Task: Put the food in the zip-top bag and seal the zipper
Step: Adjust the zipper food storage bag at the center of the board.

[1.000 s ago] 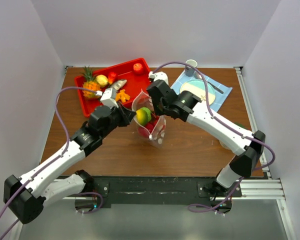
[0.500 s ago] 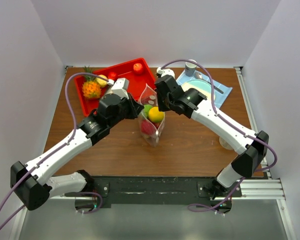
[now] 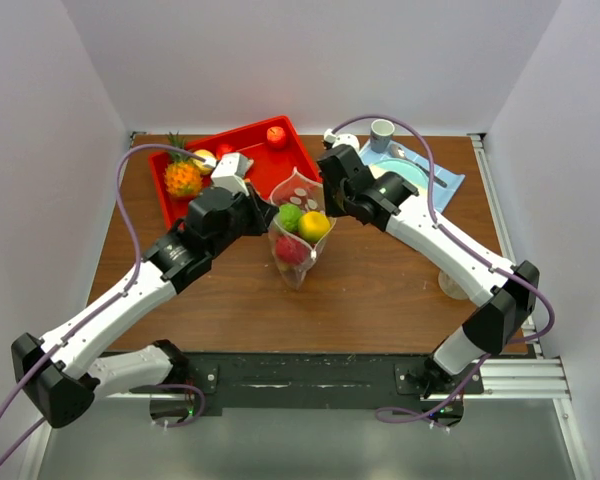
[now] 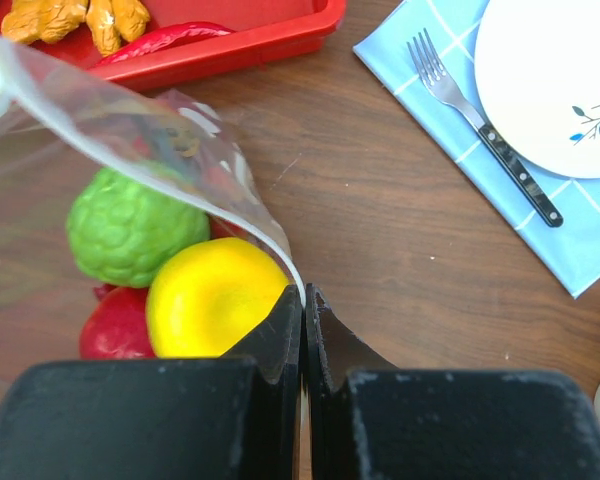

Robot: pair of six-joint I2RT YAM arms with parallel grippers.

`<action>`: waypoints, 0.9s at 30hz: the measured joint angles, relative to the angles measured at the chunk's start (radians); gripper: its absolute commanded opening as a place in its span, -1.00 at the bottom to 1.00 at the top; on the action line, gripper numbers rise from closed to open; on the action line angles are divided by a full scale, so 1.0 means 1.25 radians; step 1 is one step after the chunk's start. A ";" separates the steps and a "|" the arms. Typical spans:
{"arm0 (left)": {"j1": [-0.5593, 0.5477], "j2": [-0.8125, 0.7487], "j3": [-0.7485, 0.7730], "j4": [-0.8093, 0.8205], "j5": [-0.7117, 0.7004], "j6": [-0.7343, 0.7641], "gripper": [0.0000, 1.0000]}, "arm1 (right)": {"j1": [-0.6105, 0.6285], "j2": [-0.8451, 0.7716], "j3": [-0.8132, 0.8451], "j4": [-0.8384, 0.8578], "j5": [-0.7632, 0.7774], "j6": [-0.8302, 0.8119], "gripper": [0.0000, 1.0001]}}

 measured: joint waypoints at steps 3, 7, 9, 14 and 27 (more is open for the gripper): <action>0.000 -0.010 0.000 -0.002 -0.010 0.000 -1.00 | -0.003 0.000 -0.002 0.000 0.001 -0.003 -1.00; 0.000 -0.002 0.000 0.002 -0.009 0.000 -1.00 | -0.003 0.000 -0.003 -0.001 0.001 -0.011 -1.00; 0.000 0.009 0.000 0.010 -0.004 -0.001 -1.00 | -0.003 0.000 -0.003 0.000 -0.006 -0.014 -1.00; 0.000 0.056 0.000 0.043 0.010 -0.002 -1.00 | 0.035 0.004 -0.014 0.014 -0.027 -0.011 -1.00; 0.004 0.075 -0.025 0.092 0.016 -0.011 -0.52 | -0.020 0.000 -0.023 0.004 -0.032 -0.014 -1.00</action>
